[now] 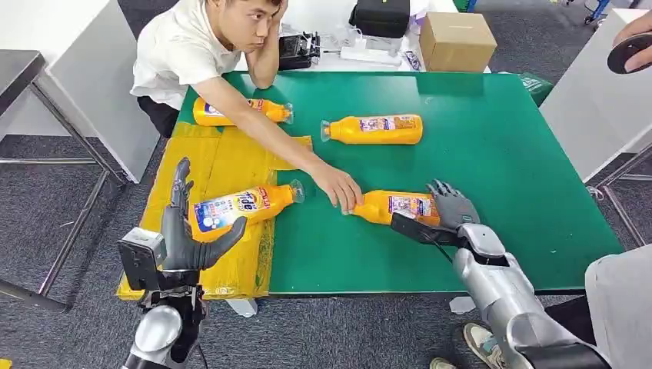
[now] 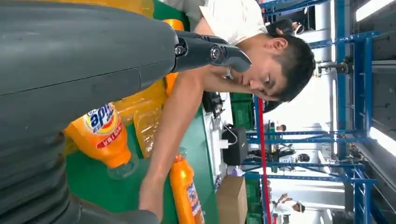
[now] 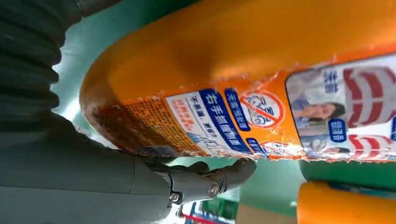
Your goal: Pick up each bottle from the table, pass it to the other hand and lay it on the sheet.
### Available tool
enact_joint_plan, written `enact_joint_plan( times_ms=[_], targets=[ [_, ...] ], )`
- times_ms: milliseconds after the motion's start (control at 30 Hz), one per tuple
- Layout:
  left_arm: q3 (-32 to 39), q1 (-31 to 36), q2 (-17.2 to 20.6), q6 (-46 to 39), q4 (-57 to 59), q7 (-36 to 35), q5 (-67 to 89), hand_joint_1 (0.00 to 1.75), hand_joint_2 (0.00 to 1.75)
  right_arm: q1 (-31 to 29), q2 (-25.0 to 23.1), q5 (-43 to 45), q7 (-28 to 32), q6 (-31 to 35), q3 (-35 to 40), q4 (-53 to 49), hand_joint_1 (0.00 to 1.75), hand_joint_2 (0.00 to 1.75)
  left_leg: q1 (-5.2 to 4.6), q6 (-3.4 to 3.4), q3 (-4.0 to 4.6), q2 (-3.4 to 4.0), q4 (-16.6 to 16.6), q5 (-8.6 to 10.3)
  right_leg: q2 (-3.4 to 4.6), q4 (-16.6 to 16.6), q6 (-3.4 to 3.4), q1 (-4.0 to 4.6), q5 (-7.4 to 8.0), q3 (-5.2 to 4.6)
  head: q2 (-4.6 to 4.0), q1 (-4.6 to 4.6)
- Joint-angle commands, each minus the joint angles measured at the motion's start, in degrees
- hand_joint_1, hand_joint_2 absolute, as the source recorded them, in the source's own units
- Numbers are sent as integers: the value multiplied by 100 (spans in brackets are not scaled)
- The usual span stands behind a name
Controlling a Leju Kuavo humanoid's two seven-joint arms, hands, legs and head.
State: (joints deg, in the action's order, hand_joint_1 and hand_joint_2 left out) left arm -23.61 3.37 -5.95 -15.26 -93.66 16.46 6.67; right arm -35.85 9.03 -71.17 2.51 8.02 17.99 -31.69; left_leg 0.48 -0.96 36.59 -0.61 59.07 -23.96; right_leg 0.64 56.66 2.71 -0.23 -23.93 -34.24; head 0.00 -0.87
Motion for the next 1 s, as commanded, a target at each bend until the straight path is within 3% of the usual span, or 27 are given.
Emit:
enact_joint_plan(
  times_ms=[33,100,133,167,200,333,367,400,567,667,733,900,933,1000],
  targets=[
    [-154,351,12,24,603,-54,-101,0,175,-304,-70,138,-272,-564,216,1115,0,175,-1,3,-24,-7,-11,4,-17,-10,-7,1,0,27,0,2],
    [-162,387,-6,47,650,-69,-146,0,175,-336,-100,194,-451,-767,184,1218,0,175,1,1,-25,-14,-6,3,-19,-8,-4,3,-1,26,0,2],
    [-169,409,-11,55,665,-70,-153,0,175,-331,-112,213,-491,-840,176,1241,10,175,-1,1,-32,-20,-12,6,-28,-12,-5,1,-1,36,0,0],
    [-186,443,-20,66,688,-62,-161,0,175,-336,-102,227,-440,-904,187,1253,143,175,0,-2,-29,-18,-9,7,-20,-11,-4,2,0,32,0,0],
    [-196,464,-26,72,679,-58,-166,0,175,-325,-86,264,-405,-912,162,1257,175,175,1,-3,-27,-17,-7,6,-16,-9,-3,2,0,32,0,2],
    [-246,497,2,110,635,-23,-197,0,175,-332,-77,341,-79,-794,208,1205,175,175,1,-2,-45,-23,-13,10,-26,-15,-5,2,1,52,0,0],
    [-280,503,28,165,608,-15,-239,0,175,-329,-89,509,186,-846,145,1156,175,175,-1,-2,-44,-25,-16,12,-29,-17,-5,1,2,52,0,0],
    [-317,530,62,235,619,13,-315,0,175,-255,-119,1145,840,-1105,-284,1118,175,175,2,-2,-45,-20,-13,8,-23,-15,-6,4,1,52,0,2],
    [-345,555,88,305,662,37,-414,0,175,-145,-36,1318,1221,-1140,-305,1018,175,175,5,-1,-47,-10,-8,3,-11,-13,-3,6,1,51,0,0],
    [-377,586,123,549,789,-31,-828,0,175,128,-159,2453,1924,-1715,-916,834,175,175,1,1,-59,-3,-22,6,-14,-21,-14,4,7,58,0,0],
    [-351,477,93,1313,983,-671,-1972,0,175,309,-308,3096,2650,-2042,-1155,565,175,175,7,0,-59,-3,-18,6,-13,-21,-19,10,11,55,0,0],
    [-555,325,176,1514,1403,-674,-2329,0,175,535,-548,3500,2685,-1951,-813,-172,175,175,8,6,-63,28,-25,0,17,-20,-21,13,17,49,0,2],
    [-696,289,222,1698,1481,-895,-2482,0,175,664,-690,3996,3063,-2121,-879,-528,175,175,9,5,-53,25,-16,-3,17,-12,-19,13,14,41,0,2],
    [-967,256,301,1834,1627,-905,-2483,0,175,947,-918,4510,3026,-2065,-727,-1311,175,175,9,5,-56,31,-19,-4,21,-15,-21,14,14,41,0,2]
  ],
)
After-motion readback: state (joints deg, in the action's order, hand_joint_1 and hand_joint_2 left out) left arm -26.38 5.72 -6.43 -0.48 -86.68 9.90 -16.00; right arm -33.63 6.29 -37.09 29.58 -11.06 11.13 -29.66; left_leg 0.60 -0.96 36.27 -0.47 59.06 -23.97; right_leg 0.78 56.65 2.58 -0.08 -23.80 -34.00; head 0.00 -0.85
